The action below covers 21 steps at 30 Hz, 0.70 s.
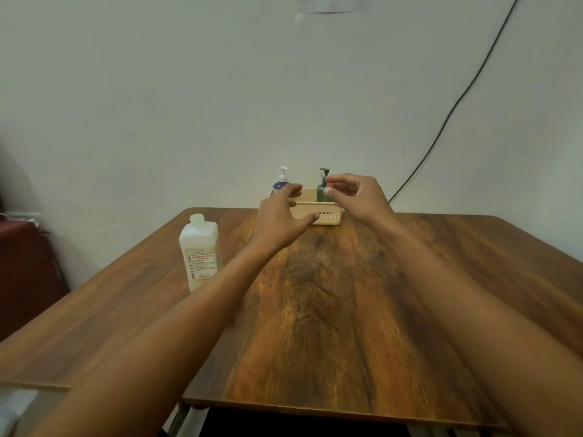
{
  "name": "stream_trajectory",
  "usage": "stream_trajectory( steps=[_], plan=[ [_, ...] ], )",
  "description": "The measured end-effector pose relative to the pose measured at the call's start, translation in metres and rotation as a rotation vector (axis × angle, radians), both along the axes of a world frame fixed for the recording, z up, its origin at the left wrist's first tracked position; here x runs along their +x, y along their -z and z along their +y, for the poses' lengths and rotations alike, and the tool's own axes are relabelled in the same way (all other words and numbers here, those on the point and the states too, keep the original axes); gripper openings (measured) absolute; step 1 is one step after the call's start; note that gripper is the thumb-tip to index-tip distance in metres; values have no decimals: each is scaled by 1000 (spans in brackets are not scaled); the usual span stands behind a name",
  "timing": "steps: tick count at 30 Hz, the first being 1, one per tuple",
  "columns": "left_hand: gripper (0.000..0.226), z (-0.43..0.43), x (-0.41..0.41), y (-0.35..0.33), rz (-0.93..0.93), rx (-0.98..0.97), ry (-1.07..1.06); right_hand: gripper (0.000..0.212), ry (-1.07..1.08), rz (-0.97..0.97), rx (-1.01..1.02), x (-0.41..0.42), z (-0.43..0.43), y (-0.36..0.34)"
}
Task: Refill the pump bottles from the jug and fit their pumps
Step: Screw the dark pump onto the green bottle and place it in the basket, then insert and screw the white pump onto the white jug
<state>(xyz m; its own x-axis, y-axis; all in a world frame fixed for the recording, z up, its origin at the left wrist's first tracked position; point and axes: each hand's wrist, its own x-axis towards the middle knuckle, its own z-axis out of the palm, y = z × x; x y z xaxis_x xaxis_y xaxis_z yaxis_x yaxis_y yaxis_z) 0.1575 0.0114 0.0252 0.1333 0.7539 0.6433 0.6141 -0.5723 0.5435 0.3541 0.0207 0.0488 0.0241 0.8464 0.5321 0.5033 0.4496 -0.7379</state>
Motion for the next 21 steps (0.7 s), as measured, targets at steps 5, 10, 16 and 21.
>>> stream_trajectory(
  steps=[5,10,16,21],
  plan=[
    [73,0,-35,-10,-48,38,-1,35,-30,-47,25,-24,2,2],
    [72,-8,-75,-9,-72,100,-61,37,-90,-131,17,-56,3,17],
    [81,-16,-139,0,-15,68,-205,37,-221,-330,46,-100,-1,45],
    [94,-13,-172,26,-46,-68,-271,34,-363,-556,21,-126,-6,65]
  ],
)
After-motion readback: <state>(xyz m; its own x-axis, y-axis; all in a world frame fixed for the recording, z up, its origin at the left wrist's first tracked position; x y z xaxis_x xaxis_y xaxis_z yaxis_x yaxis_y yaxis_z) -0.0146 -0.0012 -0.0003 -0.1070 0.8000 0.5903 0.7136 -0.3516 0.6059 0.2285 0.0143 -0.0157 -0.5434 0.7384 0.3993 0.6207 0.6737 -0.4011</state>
